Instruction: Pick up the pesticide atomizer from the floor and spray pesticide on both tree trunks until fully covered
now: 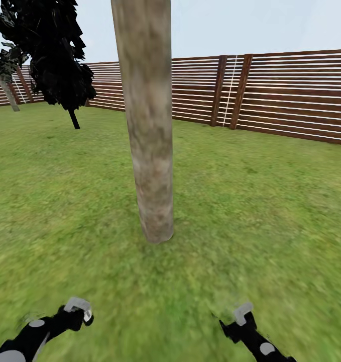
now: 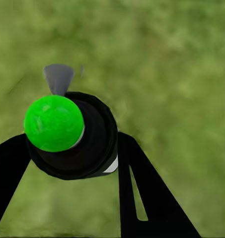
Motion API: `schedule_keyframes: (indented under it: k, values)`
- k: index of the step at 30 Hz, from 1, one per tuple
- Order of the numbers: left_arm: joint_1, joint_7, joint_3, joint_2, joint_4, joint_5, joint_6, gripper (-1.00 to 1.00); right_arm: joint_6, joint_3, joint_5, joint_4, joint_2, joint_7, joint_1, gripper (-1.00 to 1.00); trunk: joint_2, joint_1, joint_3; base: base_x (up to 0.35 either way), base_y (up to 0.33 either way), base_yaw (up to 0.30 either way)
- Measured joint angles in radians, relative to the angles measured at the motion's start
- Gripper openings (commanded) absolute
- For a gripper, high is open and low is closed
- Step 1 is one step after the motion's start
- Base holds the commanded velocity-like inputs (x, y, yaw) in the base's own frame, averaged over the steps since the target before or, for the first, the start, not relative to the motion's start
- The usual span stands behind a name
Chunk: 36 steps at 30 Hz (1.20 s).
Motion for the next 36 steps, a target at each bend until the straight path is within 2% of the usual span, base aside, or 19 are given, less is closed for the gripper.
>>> schedule_keyframes:
  k: [2,3,5,8,11,13,18,23,31,34,36]
  values:
    - [0.0,0.166,0.011,-0.042,0.035,0.014,0.004,-1.0,-0.054,-0.031,-0.039,0.004,-0.005,-0.108,0.039,1.0,0.0,0.0,0.0,0.0,0.0,0.0]
    - [0.0,0.224,0.013,-0.068,0.041,0.017,0.006,-1.0,-0.097,-0.04,-0.068,0.006,-0.004,-0.158,0.054,1.0,0.0,0.0,0.0,0.0,0.0,0.0]
    - [0.0,0.267,0.02,-0.101,0.041,0.02,0.008,-1.0,-0.158,-0.047,-0.114,0.007,-0.002,-0.2,0.085,1.0,0.0,0.0,0.0,0.0,0.0,0.0]
    - [-0.006,0.283,0.024,-0.118,0.039,0.048,0.017,-1.0,-0.251,-0.05,-0.181,0.006,0.0,-0.219,0.124,1.0,0.0,0.0,0.0,0.0,0.0,0.0]
    - [-0.012,0.285,0.017,-0.132,0.034,0.057,0.103,-1.0,-0.282,-0.051,-0.232,0.004,-0.006,-0.225,0.136,1.0,0.0,0.0,0.0,0.003,0.0,0.0]
    - [-0.008,0.287,0.013,-0.145,0.029,0.054,0.116,-1.0,-0.284,-0.051,-0.235,0.004,-0.006,-0.224,0.137,1.0,0.0,0.0,0.0,0.149,-0.049,0.0]
    - [-0.008,0.286,0.01,-0.153,0.028,0.047,0.136,-1.0,-0.284,-0.05,-0.238,0.006,-0.005,-0.222,0.137,1.0,0.0,0.0,0.0,0.267,-0.187,0.0]
    - [-0.023,0.285,0.01,-0.163,0.021,0.048,0.284,-1.0,-0.282,-0.051,-0.241,0.006,-0.004,-0.224,0.137,1.0,0.0,0.0,0.0,0.277,-0.228,-0.002]
    - [-0.033,0.283,0.009,-0.167,0.011,0.048,0.317,-1.0,-0.282,-0.051,-0.239,0.006,-0.004,-0.225,0.137,1.0,0.0,0.0,0.002,0.206,-0.148,-0.226]
    - [-0.045,0.281,0.006,-0.171,0.01,0.049,0.348,-1.0,-0.282,-0.05,-0.239,0.007,-0.003,-0.226,0.137,1.0,0.0,0.0,0.003,0.008,-0.004,-0.264]
    - [-0.077,0.279,0.003,-0.172,0.01,0.051,0.391,-1.0,-0.282,-0.05,-0.239,0.007,-0.001,-0.226,0.137,1.0,0.0,0.0,0.004,0.001,-0.001,-0.239]
